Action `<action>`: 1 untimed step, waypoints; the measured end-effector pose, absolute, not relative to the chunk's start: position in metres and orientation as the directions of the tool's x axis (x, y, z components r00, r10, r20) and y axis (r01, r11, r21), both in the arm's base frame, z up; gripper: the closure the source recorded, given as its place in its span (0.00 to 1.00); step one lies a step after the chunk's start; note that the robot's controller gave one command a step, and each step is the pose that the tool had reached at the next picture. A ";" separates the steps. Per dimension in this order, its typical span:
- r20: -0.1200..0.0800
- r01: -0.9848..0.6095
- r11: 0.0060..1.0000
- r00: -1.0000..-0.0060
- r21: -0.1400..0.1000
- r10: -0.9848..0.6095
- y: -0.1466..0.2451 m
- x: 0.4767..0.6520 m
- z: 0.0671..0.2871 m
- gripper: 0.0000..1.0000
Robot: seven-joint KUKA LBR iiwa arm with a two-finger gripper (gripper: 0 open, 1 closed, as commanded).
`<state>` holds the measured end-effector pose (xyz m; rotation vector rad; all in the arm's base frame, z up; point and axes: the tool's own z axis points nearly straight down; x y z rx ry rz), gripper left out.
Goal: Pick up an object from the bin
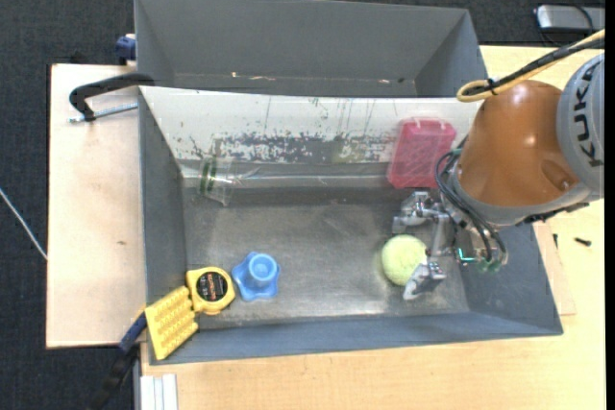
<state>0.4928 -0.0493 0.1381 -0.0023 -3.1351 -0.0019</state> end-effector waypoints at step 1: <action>-0.002 0.000 1.000 -1.000 0.000 0.000 -0.049 0.495 0.142 0.00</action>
Offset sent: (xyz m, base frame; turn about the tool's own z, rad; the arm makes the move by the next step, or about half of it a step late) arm 0.0348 -0.0550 -0.0681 -0.1599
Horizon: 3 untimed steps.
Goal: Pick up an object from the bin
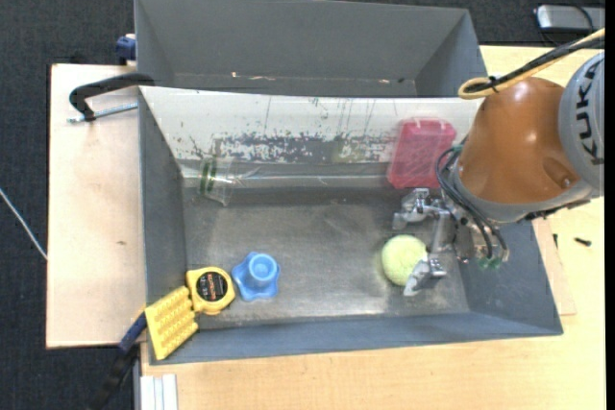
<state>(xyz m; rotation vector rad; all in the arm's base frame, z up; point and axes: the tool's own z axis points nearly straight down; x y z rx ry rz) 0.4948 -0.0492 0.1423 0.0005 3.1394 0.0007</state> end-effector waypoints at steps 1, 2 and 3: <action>-0.010 -0.088 0.996 -0.996 0.000 -0.088 -0.074 0.515 0.110 0.00; -0.004 -0.179 0.984 -0.984 -0.001 -0.179 -0.094 0.534 0.070 0.00; 0.006 0.015 1.000 -1.000 -0.001 0.015 -0.046 0.513 0.075 1.00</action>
Offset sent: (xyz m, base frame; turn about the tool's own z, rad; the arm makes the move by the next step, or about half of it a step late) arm 0.0371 -0.0436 -0.0723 -0.1828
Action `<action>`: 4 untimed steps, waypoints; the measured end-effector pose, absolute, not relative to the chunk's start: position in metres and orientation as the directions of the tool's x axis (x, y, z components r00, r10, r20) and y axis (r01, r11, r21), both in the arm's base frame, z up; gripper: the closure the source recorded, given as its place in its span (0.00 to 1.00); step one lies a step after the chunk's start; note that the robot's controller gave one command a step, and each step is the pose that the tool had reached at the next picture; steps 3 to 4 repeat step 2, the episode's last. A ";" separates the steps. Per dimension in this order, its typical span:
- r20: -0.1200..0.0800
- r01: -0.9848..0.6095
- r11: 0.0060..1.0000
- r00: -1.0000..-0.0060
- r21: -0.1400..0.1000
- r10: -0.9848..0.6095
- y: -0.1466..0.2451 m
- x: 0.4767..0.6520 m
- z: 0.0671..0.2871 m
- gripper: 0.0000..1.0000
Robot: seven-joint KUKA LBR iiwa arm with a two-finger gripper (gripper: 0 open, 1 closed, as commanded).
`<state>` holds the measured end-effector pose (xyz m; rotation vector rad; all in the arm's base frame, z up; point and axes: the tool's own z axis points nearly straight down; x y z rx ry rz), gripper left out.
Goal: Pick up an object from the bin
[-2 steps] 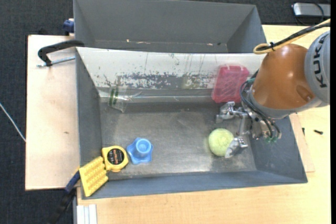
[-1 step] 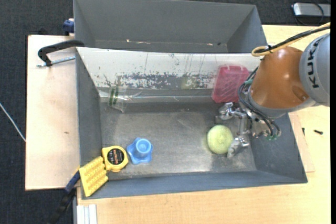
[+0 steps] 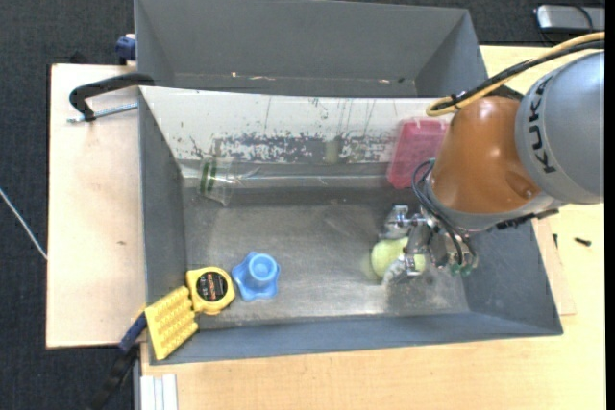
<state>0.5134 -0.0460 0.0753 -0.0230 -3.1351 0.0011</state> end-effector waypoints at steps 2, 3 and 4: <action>-0.006 0.030 1.000 -1.000 0.001 0.030 -0.049 0.502 0.226 1.00; -0.006 0.030 1.000 -1.000 0.001 0.030 -0.049 0.502 0.226 1.00; -0.006 0.030 1.000 -1.000 0.001 0.030 -0.049 0.502 0.226 1.00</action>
Offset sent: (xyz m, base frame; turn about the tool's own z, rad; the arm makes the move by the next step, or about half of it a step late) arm -0.0133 -0.0033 0.1495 0.0167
